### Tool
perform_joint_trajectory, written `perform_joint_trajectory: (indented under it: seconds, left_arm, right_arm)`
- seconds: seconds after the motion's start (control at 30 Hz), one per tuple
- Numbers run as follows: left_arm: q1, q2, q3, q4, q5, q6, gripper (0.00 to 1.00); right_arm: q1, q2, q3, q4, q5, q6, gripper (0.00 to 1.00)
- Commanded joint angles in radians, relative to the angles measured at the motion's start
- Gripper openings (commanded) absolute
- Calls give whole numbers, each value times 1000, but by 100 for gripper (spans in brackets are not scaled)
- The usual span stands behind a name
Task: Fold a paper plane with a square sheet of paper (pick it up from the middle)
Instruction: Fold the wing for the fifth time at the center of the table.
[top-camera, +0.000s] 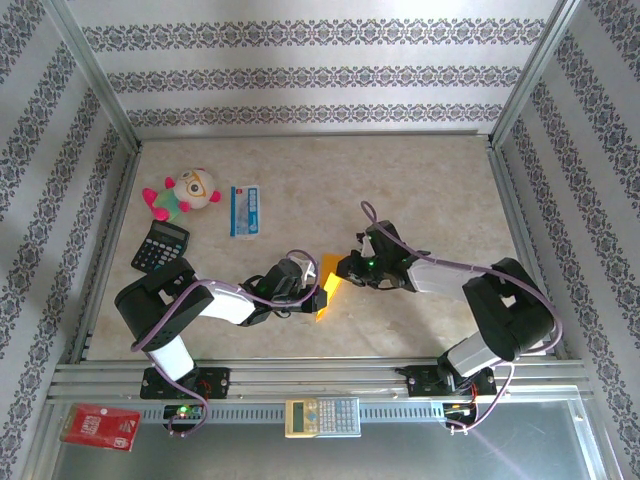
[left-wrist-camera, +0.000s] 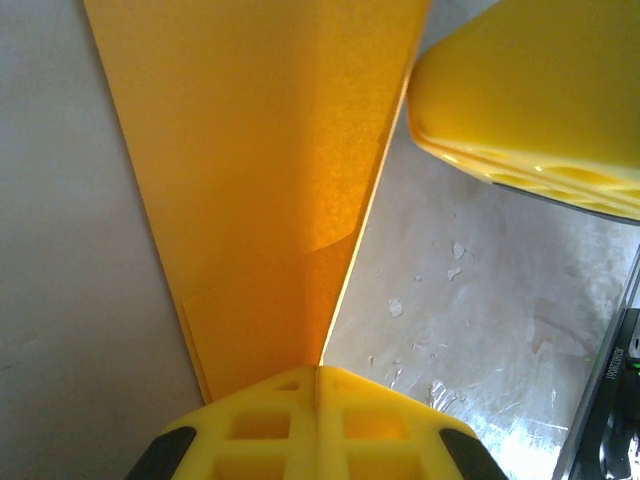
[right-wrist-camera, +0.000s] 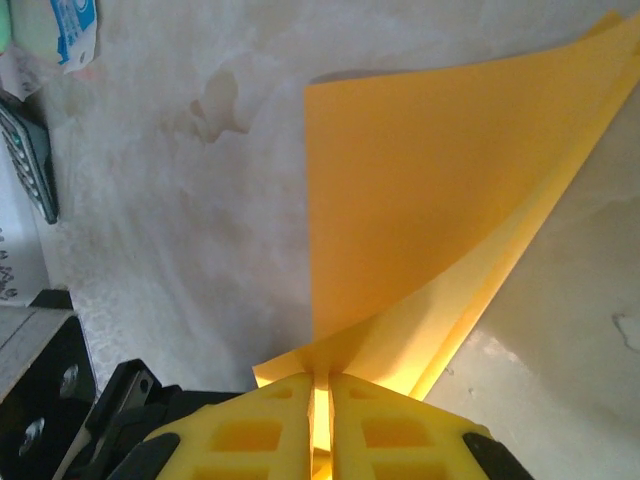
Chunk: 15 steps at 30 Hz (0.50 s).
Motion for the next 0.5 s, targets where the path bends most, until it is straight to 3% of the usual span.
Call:
perform_joint_trajectory:
  seconds: [0.0, 0.47]
  left_arm:
    - [16, 27, -24, -9, -2, -9, 0]
    - [18, 17, -23, -18, -7, -5, 14]
  right_arm:
    - [16, 34, 43, 43, 7, 3, 12]
    - [50, 152, 76, 126, -19, 21, 10]
